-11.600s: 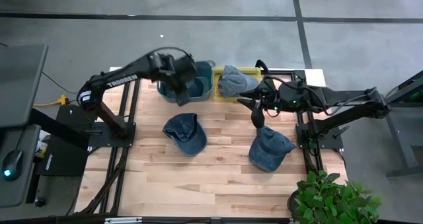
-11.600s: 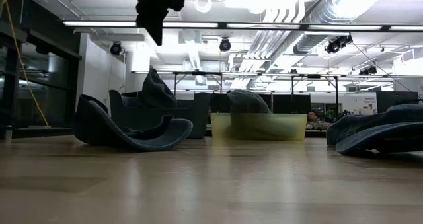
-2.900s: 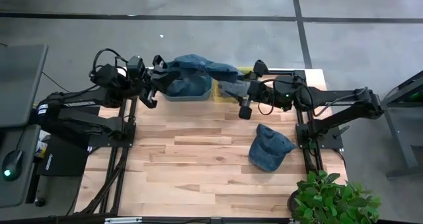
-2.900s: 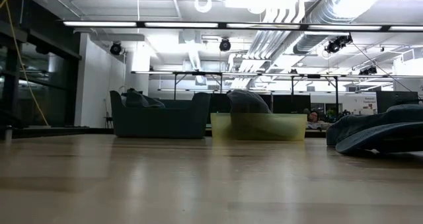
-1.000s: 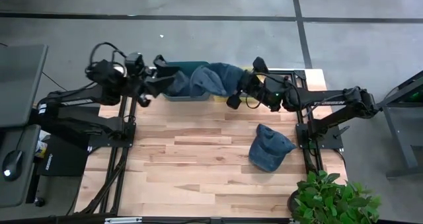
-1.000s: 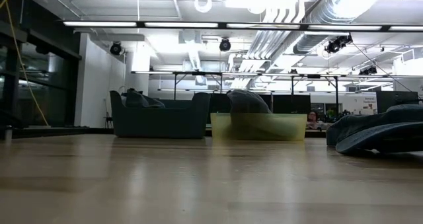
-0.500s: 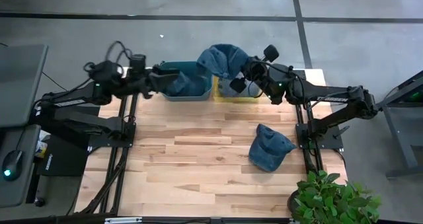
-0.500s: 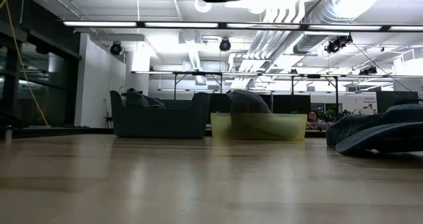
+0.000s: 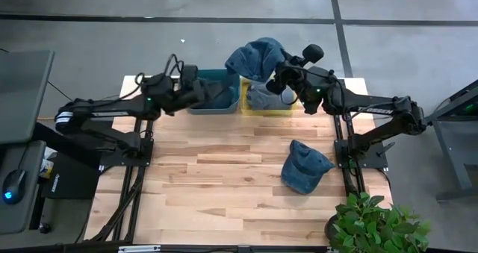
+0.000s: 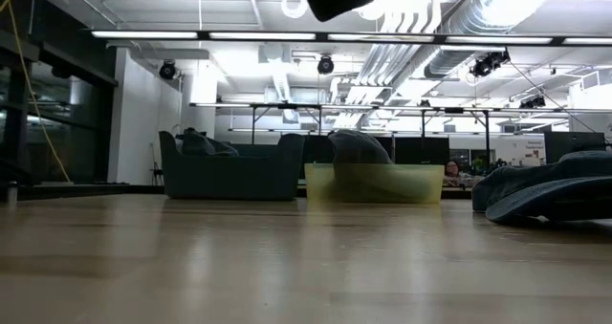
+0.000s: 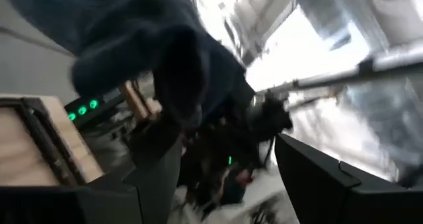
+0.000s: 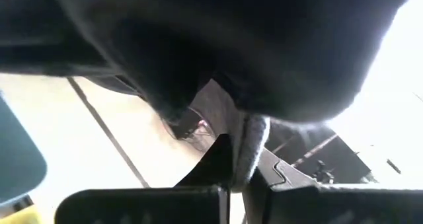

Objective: Pick & Place hat
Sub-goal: Put the left blue cap into the blue bin

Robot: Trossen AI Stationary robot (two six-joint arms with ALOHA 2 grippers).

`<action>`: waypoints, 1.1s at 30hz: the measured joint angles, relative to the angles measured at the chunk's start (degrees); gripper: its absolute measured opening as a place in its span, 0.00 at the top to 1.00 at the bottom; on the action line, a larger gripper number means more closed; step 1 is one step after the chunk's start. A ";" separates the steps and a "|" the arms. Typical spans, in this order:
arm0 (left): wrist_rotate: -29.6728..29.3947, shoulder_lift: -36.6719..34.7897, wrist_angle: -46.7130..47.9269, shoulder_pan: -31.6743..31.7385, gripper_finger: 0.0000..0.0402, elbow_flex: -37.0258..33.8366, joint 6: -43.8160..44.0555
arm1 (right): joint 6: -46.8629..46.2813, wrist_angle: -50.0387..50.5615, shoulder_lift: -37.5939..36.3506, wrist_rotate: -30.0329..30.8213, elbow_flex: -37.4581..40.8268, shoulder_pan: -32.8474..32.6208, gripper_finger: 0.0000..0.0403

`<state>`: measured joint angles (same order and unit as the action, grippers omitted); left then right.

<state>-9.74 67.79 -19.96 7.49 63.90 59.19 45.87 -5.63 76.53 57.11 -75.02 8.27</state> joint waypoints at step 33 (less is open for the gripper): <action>-12.12 19.12 -22.11 0.04 0.40 4.61 11.97 | -2.02 4.92 0.02 -6.24 0.00 1.99 0.99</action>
<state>-21.87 86.91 -42.07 7.53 68.51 71.15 43.85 -0.71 76.55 50.88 -75.02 10.26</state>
